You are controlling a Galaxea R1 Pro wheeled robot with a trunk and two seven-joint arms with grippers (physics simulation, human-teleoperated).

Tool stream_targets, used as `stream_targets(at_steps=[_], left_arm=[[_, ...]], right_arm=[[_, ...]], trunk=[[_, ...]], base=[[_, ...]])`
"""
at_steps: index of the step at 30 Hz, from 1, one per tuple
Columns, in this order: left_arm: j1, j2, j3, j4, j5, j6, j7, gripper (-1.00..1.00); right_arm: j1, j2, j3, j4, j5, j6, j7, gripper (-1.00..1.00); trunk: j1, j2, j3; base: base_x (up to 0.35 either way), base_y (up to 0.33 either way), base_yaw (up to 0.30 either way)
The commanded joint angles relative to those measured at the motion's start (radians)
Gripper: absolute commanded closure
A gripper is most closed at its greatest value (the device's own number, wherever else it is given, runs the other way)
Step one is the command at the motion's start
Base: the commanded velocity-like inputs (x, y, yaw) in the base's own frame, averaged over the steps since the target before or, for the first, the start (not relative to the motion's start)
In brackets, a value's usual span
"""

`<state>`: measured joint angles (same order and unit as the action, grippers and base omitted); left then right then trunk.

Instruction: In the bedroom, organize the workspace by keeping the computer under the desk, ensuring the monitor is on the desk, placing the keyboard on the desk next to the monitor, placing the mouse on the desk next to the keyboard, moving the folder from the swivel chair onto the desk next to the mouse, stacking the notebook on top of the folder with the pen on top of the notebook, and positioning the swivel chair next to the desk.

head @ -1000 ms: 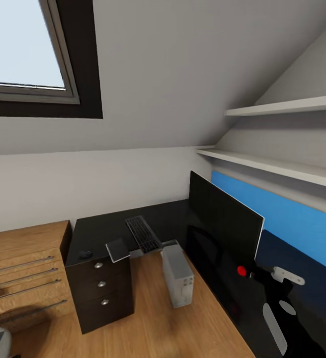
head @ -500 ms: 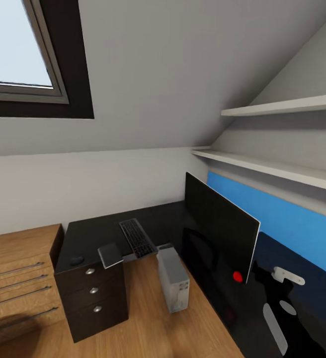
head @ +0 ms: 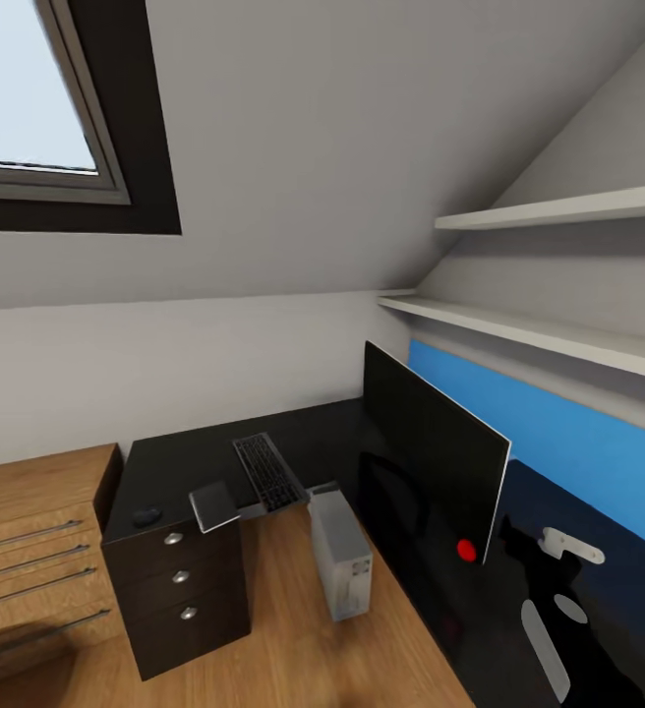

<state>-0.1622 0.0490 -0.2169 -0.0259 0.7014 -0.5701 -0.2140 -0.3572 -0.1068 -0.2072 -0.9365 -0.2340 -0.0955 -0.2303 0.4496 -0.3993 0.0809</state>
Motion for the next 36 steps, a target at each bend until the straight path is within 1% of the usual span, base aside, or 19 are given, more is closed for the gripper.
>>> stream_targets(at_steps=[1,14,23,36], left_arm=[[0.0,0.0,-0.005,0.001,0.011,-0.002,-0.007,-1.0],[0.0,0.0,-0.004,0.001,0.012,-0.002,-0.007,-1.0],[0.0,0.0,-0.005,0.001,0.012,-0.002,-0.007,-1.0],[0.0,0.0,-0.005,0.001,0.012,-0.001,-0.007,-1.0]], right_arm=[[0.0,-0.001,0.002,0.001,-0.01,-0.006,-0.002,-1.0],[0.0,-0.001,0.002,0.002,-0.011,-0.006,-0.002,-1.0],[0.0,-0.001,0.002,0.002,-0.011,-0.006,-0.002,-1.0],[0.0,-0.001,0.001,0.001,-0.012,-0.006,-0.002,-1.0]], trunk=[[0.0,-0.001,0.0],[0.0,-0.001,0.0],[0.0,-0.001,0.0],[0.0,-0.001,0.0]], base=[[0.048,-0.128,0.0],[0.017,-0.029,0.0],[0.147,-0.001,0.0],[0.015,-0.024,0.0]])
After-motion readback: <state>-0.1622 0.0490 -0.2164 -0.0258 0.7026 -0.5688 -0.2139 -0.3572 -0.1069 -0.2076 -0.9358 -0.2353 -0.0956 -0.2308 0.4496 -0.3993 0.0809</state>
